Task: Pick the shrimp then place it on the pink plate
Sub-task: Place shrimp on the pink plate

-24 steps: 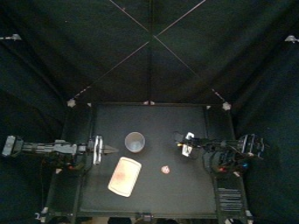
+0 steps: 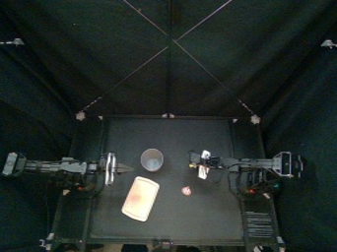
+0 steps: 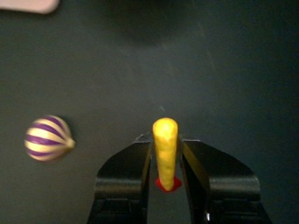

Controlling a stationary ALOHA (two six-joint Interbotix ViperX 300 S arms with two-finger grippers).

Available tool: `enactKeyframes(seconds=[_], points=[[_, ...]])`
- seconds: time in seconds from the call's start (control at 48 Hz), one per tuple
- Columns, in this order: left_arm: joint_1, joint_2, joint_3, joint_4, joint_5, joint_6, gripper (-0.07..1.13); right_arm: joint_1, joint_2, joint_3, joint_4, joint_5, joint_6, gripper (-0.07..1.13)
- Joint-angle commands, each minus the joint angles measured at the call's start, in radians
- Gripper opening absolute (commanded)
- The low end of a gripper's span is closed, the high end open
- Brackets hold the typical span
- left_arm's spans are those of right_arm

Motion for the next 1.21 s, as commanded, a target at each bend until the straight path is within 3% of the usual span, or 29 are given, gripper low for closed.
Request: enactKeyframes(seconds=[0.021, 0.25, 0.562, 0.854, 1.208], points=[[0.018, 0.003, -0.014, 0.0, -0.014, 0.002, 0.01, 0.091, 0.002, -0.091, 0.029, -0.043, 0.0, 0.58], [0.046, 0.005, -0.012, 0.0, -0.014, -0.002, 0.01, 0.215, 0.156, -0.233, 0.063, -0.187, -0.002, 0.58], [0.058, 0.003, -0.012, 0.0, -0.026, 0.0, 0.01, 0.287, 0.468, -0.538, 0.029, -0.227, -0.006, 0.58], [0.06, 0.005, -0.005, 0.0, -0.026, 0.0, 0.01, 0.313, 0.661, -0.753, 0.017, -0.222, -0.003, 0.59], [0.06, 0.005, 0.0, 0.002, -0.031, 0.002, 0.01, 0.307, 0.727, -0.792, 0.049, -0.23, -0.002, 0.61]])
